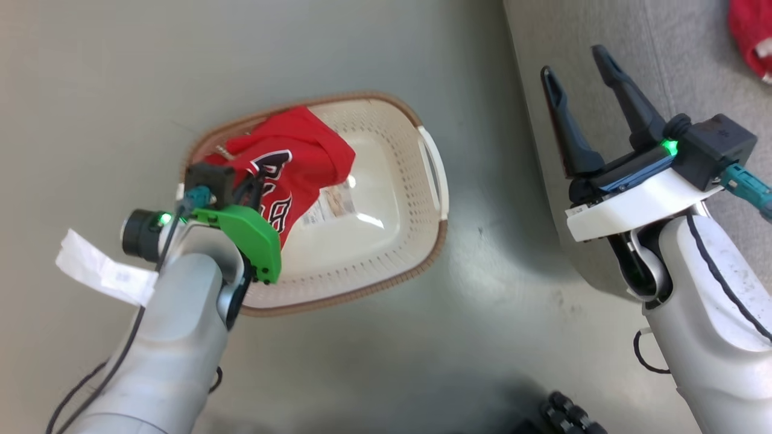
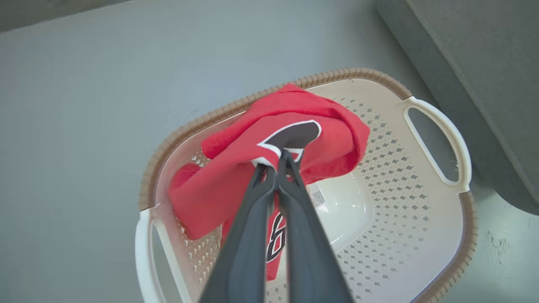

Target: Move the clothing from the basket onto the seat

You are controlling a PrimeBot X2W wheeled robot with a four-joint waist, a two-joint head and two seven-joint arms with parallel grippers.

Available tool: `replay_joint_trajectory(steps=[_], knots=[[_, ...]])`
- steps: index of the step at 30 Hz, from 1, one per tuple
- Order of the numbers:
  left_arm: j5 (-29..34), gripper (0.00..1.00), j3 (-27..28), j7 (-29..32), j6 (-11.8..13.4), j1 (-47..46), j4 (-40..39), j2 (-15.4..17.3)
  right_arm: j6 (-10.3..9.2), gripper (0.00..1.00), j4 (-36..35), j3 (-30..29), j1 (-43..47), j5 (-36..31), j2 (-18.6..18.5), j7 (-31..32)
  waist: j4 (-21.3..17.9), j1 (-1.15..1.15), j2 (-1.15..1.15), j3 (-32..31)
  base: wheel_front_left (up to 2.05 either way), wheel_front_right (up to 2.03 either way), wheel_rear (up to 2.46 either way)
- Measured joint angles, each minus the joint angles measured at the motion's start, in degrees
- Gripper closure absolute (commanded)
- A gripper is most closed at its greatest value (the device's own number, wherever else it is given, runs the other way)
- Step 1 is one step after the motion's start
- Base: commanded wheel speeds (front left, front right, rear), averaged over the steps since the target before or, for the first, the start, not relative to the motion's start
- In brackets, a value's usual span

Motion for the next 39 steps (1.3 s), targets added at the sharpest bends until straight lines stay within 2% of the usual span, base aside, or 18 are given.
replay_joint_trajectory(steps=[19,30,39], knots=[[-5.92,1.00,-1.90,-2.15,0.00,6.59,-8.35,-0.12,0.46,0.00,6.53,1.32,5.52,2.18,1.16,0.10,4.50,0.00,0.00,-15.75,0.00,0.00,0.00],[-7.31,1.00,-1.20,-2.47,0.58,11.01,-15.92,-0.12,0.46,0.00,9.45,2.36,11.41,3.41,2.42,1.12,5.78,0.00,0.00,-24.89,0.00,0.00,0.00],[-7.89,1.00,-0.30,-2.47,0.94,14.73,-25.42,-0.11,0.46,0.00,10.06,4.44,16.13,4.14,2.85,3.04,6.50,0.00,0.00,-32.68,0.00,0.00,0.00]])
